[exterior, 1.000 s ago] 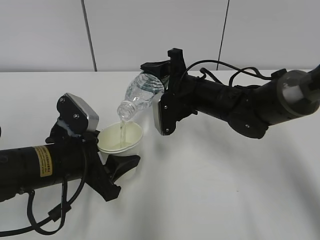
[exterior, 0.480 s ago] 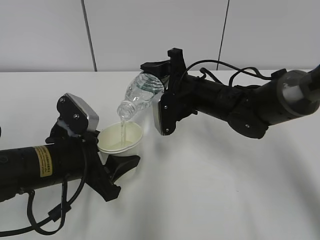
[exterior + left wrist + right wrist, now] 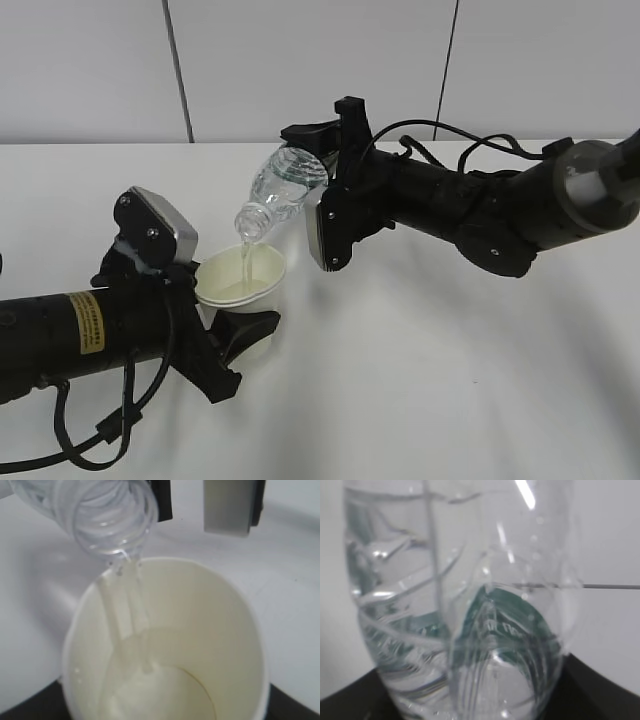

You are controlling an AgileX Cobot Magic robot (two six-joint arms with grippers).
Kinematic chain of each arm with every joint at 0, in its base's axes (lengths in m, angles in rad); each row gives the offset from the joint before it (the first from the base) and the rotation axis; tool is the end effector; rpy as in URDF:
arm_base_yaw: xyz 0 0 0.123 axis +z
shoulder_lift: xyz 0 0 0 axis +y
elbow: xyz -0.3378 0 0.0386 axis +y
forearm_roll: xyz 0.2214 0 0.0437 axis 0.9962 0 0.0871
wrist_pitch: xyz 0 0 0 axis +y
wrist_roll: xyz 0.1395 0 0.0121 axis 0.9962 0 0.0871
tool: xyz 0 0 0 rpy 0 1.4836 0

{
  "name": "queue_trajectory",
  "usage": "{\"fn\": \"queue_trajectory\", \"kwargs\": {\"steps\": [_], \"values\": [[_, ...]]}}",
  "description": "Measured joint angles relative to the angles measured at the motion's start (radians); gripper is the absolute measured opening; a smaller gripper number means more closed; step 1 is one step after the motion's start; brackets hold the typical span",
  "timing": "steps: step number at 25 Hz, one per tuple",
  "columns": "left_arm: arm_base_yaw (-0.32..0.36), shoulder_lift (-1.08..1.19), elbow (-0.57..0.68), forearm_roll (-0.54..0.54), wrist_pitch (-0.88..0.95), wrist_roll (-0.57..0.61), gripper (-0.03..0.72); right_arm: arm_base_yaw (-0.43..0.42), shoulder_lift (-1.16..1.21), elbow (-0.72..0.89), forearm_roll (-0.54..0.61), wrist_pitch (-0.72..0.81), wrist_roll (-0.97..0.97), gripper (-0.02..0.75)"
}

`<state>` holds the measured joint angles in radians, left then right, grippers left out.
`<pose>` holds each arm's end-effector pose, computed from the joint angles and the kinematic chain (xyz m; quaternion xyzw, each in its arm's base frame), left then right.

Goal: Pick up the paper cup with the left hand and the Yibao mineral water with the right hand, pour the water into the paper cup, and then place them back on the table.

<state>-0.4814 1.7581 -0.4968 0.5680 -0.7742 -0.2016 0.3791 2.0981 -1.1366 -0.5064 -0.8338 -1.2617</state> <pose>0.2634 -0.1970 0.1896 0.3841 0.7539 -0.2272 0.4822 0.4420 0.2302 0.2248 -0.6812 0.2934 -0.2709 0.6137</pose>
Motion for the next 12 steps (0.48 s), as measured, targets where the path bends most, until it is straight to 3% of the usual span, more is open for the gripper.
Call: {"fn": "queue_trajectory", "kwargs": {"steps": [12], "values": [[0.0, 0.0, 0.0, 0.0, 0.001, 0.0, 0.41, 0.0, 0.0, 0.0, 0.0, 0.0, -0.002, 0.45]]}}
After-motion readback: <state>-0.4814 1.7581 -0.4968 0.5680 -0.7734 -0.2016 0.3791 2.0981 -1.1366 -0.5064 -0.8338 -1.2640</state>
